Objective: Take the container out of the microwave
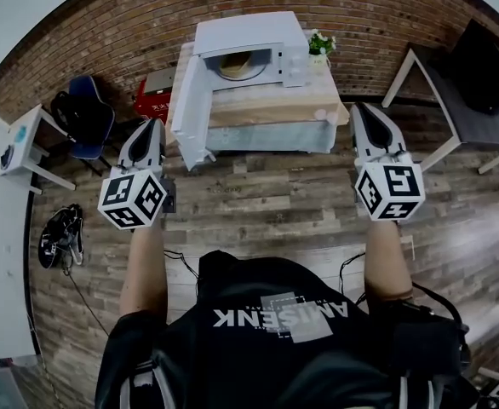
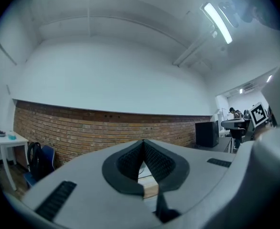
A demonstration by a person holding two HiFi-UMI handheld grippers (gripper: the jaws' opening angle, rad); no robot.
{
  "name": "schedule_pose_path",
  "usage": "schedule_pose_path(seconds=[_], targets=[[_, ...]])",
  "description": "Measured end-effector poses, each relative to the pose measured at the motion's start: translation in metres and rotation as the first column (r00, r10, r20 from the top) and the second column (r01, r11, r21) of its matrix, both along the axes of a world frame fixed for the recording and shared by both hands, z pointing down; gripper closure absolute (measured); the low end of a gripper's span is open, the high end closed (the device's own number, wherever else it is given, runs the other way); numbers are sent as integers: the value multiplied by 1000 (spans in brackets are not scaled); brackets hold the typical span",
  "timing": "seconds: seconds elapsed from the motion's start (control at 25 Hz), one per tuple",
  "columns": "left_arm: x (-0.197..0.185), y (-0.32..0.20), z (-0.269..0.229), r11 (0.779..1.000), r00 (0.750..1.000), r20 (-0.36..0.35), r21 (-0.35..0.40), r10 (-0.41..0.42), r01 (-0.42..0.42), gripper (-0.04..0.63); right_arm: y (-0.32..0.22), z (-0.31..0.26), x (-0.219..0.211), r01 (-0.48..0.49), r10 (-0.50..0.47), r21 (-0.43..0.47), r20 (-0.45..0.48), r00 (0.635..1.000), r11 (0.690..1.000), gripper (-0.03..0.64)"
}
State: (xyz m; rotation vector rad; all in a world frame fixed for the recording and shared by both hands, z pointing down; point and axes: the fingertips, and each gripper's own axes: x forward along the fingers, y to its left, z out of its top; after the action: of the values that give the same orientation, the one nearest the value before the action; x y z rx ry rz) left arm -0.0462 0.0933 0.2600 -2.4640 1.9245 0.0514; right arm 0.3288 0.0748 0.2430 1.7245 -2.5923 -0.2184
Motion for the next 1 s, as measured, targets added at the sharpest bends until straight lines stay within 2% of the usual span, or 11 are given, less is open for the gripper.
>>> schedule_pose_path(seconds=[0.12, 0.28, 0.56, 0.72, 0.88, 1.0], targets=[[5, -1, -2, 1000, 1000, -15, 7, -2, 2, 584, -5, 3, -5, 22, -22, -3, 14, 1000, 1000, 572], [2, -13, -2, 999, 1000, 10, 29, -18, 17, 584, -15, -2, -23, 48, -48, 6, -26, 999, 999, 572], [-13, -62, 14, 999, 999, 15, 22, 37, -37, 584, -55, 1, -59, 53, -53, 5, -69, 996, 999, 572], [-21, -99, 18, 998, 996, 72, 23, 61, -62, 584, -84, 2, -90, 57, -57, 0, -109, 992, 998, 572], [-37, -136, 18, 997, 997, 16, 29, 74, -75, 584, -121, -1, -114, 76, -74, 10, -126, 989, 997, 572], [-51, -158, 21, 996, 996, 24, 27, 82, -83, 584, -146, 3, -127, 73, -72, 1, -126, 989, 997, 572]])
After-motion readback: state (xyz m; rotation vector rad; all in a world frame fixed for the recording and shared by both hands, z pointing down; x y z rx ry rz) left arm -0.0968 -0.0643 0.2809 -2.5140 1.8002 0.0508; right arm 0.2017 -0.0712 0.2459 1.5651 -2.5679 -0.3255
